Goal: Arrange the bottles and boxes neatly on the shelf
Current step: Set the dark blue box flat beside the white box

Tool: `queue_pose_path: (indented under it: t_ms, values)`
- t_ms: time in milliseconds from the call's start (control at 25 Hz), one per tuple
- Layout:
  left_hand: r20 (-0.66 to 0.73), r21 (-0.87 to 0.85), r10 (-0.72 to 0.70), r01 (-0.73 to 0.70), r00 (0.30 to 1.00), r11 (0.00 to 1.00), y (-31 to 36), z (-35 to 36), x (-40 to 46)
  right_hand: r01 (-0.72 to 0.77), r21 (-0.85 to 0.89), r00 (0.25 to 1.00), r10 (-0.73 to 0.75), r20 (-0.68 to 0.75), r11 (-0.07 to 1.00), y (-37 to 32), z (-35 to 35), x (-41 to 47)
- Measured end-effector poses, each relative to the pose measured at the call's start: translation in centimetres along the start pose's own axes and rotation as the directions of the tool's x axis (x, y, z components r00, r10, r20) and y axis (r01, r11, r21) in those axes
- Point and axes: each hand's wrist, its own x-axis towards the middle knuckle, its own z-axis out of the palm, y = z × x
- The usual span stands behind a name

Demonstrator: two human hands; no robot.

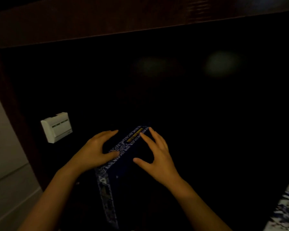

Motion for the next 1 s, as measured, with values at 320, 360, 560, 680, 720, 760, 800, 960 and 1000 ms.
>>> queue_pose_path:
  t_ms: [320,360,560,680,720,760,800,960,1000]
  values:
    - [0.152,-0.227,-0.036,0.070,0.988,0.971,-1.4,0.7,1.3,0.047,-0.103,0.952,-0.013,0.306,0.994,-1.2,1.3,-0.2]
    - [0.144,-0.219,-0.066,0.097,0.987,0.971,-1.3,0.7,1.4,0.072,-0.150,0.951,-0.023,0.310,0.986,-1.5,1.4,-0.5]
    - [0.075,-0.262,-0.135,0.150,0.988,0.953,1.8,1.9,0.4,0.107,-0.175,0.940,-0.042,0.338,0.979,-1.1,-0.3,-1.4]
    - [0.099,-0.350,-0.097,0.125,0.990,0.928,5.0,4.3,-0.9,-0.002,-0.106,0.865,0.055,0.499,0.994,0.5,-5.1,-1.0]
    - [0.109,-0.396,-0.079,0.116,0.991,0.911,6.0,5.1,-1.2,-0.052,-0.095,0.836,0.095,0.540,0.994,0.9,-6.8,-1.0]
    - [0.110,-0.437,-0.054,0.097,0.992,0.894,6.4,5.6,-1.4,-0.092,-0.099,0.807,0.132,0.575,0.991,1.1,-8.4,-1.0]
    - [0.113,-0.477,-0.019,0.071,0.993,0.876,6.5,5.9,-1.6,-0.128,-0.115,0.783,0.172,0.597,0.985,1.2,-9.9,-1.2]
    - [0.369,-0.375,0.280,-0.133,0.886,0.917,5.1,5.5,-0.9,-0.229,-0.308,0.816,0.355,0.457,0.923,-0.3,-12.6,-4.0]
    - [0.458,-0.204,0.301,-0.231,0.836,0.951,4.7,5.4,-0.1,-0.245,-0.425,0.841,0.409,0.353,0.871,-1.1,-11.6,-4.9]
